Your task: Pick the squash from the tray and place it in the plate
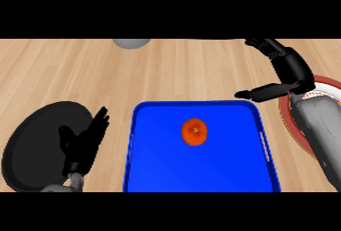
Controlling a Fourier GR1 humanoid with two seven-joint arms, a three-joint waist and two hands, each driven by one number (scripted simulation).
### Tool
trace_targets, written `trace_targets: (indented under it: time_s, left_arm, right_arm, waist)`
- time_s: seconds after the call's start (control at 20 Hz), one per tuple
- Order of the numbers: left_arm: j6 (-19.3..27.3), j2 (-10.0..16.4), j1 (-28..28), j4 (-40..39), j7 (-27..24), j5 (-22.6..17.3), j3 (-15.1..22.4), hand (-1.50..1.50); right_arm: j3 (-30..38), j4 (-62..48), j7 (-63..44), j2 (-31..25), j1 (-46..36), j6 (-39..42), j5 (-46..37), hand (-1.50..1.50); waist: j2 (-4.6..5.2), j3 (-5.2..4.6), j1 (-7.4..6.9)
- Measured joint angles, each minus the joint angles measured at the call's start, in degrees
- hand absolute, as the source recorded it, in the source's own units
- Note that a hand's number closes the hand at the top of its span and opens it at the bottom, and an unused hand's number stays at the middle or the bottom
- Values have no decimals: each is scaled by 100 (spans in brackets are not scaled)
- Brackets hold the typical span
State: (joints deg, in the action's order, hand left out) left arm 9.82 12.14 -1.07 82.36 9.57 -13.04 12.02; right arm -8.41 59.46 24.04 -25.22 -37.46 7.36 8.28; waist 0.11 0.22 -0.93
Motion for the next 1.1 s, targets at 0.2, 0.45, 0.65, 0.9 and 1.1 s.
trace_targets:
  time_s: [0.2, 0.45, 0.65, 0.9, 1.1]
  left_arm:
    - [-61, 44, 8, -23, 48, -34, -56, 0]
    - [-111, 79, 63, 0, 51, -69, -150, 0]
    - [-100, -23, 70, -69, -60, 21, -124, 0]
    - [-162, -13, 104, 9, 27, 23, -198, 0]
    - [-179, -56, 156, 87, 44, 78, -227, 0]
  right_arm:
    - [-513, 89, -390, -476, -241, 561, -524, -150]
    - [-1087, 487, -1038, -705, -487, 1108, -1048, -150]
    - [-1447, 957, -1629, -572, -374, 1117, -1489, -150]
    - [-1720, 1582, -2419, -267, -165, 1138, -1921, -150]
    - [-1835, 1948, -2885, -15, 62, 1078, -2359, -150]
  waist:
    - [-25, -4, 34]
    - [-41, -8, 63]
    - [-53, 5, 92]
    - [-50, 3, 97]
    - [-43, -1, 93]
